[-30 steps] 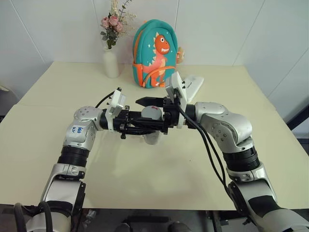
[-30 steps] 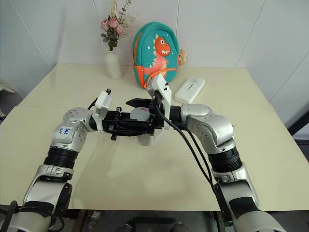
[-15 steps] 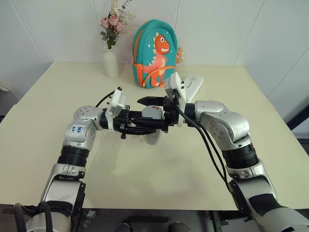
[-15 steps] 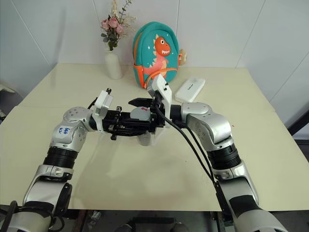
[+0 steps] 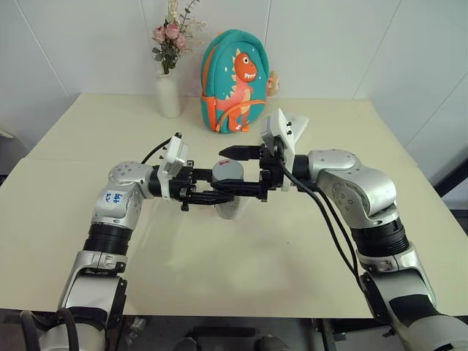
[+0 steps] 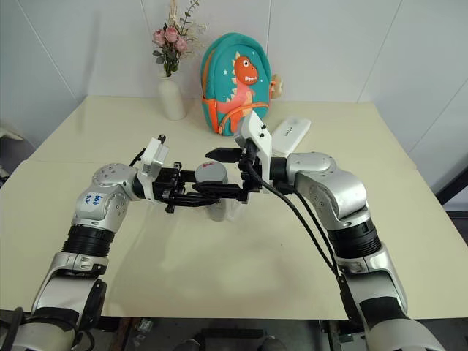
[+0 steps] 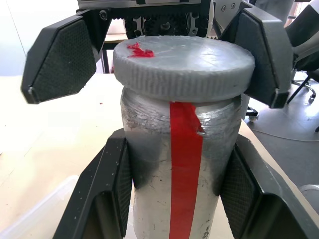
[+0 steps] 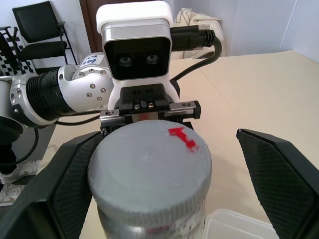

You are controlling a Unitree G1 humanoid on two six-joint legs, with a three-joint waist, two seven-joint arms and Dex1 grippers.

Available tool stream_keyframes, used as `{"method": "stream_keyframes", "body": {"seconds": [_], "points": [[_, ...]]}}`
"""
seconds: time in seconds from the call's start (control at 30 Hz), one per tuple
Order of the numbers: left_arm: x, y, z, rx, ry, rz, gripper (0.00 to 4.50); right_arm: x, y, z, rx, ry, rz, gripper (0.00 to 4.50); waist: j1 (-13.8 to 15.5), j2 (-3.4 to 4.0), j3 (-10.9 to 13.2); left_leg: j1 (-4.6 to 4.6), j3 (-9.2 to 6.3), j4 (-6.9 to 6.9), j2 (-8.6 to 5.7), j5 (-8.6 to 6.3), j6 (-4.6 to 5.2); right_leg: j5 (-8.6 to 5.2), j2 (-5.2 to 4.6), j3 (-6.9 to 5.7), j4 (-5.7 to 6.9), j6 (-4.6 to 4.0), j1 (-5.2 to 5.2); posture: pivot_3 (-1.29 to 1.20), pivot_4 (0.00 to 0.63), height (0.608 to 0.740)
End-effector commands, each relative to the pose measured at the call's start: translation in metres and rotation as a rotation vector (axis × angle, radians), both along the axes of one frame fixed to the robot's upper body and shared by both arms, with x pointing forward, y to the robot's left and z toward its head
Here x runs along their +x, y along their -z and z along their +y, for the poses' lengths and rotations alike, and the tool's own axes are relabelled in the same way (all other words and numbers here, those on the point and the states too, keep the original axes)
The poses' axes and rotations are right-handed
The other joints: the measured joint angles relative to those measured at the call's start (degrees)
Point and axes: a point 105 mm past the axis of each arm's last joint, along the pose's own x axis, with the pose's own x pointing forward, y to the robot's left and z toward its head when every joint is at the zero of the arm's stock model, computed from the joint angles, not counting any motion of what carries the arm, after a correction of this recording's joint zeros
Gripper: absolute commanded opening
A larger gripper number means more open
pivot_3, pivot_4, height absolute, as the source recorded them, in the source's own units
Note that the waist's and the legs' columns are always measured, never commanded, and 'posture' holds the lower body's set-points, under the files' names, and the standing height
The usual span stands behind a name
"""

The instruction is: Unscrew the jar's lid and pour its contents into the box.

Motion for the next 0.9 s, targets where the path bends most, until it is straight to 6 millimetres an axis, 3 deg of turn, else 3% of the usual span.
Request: {"method": "stream_keyframes", "body": {"seconds": [0.03,0.9], "points": [[-0.007,-0.009,0.002,-0.004,0.018,-0.052,2.0,0.0,-0.014,-0.013,0.03,0.047,-0.047,4.47,-0.02,0.0,0.0,0.0,0.0,0.0,0.0,0.0,0.0,0.0,0.0,0.0,0.0,0.0,0.0,0.0,0.15,0.74],[-0.002,-0.009,0.003,-0.006,0.006,-0.048,2.0,-0.001,-0.011,-0.038,-0.015,0.125,-0.051,4.47,0.04,0.0,0.0,0.0,0.0,0.0,0.0,0.0,0.0,0.0,0.0,0.0,-0.01,0.0,0.0,0.0,0.15,0.74]]}}
